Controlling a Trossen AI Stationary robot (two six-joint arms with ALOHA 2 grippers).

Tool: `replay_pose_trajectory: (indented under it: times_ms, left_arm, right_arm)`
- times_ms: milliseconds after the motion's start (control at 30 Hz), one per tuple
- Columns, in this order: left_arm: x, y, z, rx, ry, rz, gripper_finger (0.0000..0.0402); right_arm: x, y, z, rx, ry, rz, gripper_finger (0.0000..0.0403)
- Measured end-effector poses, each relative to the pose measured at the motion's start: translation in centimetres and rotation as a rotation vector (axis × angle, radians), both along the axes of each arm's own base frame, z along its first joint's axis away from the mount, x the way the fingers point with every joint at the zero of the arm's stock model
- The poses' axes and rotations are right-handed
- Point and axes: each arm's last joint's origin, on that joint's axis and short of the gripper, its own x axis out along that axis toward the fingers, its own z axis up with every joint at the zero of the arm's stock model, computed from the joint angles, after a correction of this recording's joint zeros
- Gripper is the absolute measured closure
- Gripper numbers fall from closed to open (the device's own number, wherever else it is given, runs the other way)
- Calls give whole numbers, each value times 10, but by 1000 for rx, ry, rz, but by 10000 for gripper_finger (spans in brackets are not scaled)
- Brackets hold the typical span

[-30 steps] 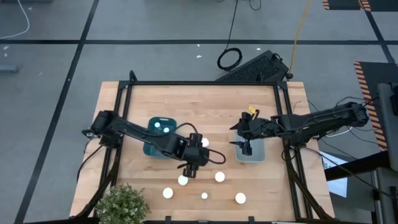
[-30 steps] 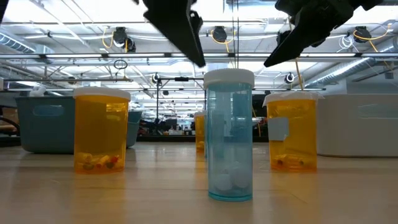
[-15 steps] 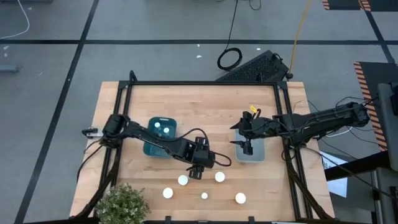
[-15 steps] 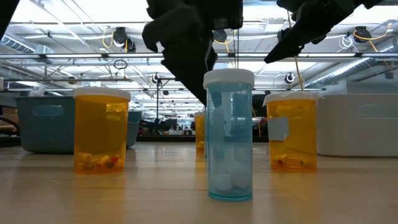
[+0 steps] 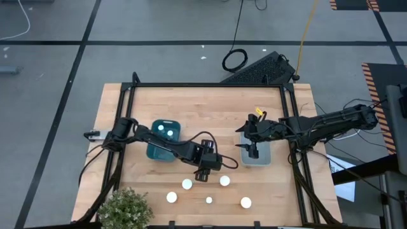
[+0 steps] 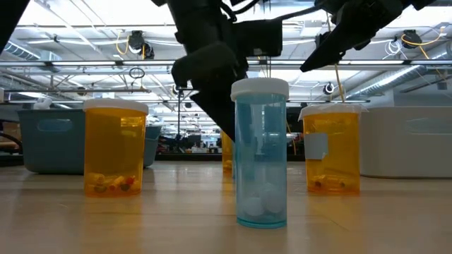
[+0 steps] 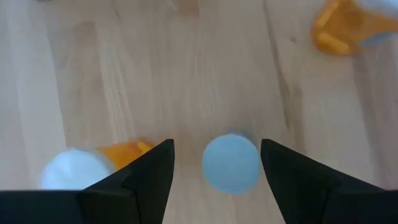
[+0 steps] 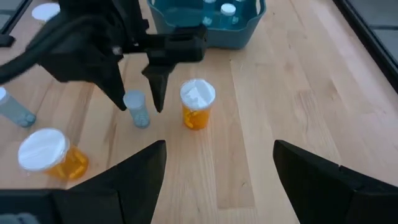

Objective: Pick and place medicine bottles into bin by pill shape (circle, oval)
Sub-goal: Put the blue pill bottle into the blue bin

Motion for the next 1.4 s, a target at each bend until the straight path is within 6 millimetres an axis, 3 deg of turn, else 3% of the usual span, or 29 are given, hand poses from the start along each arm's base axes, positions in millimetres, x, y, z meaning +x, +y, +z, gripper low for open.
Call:
replay_pose_trajectory:
  times_ms: [367,633,867,1100,1400]
  left_arm:
    - [-1,-1,2,-10,-3,13,165]
    - [-2,-5,2,-11,-3,4,235]
    - [-2,-5,2,-13,-3,7,269]
    - [-4,-5,4,-17,4,18,267]
    - [-20,-5,31,-12,16,36,266]
  right_arm:
    - [0,0,0,0,0,0,115]
    - [0,0,0,0,0,0,115]
    - [0,0,0,0,0,0,115]
    - [0,0,0,0,1,0,115]
    - [0,0,0,0,2,0,115]
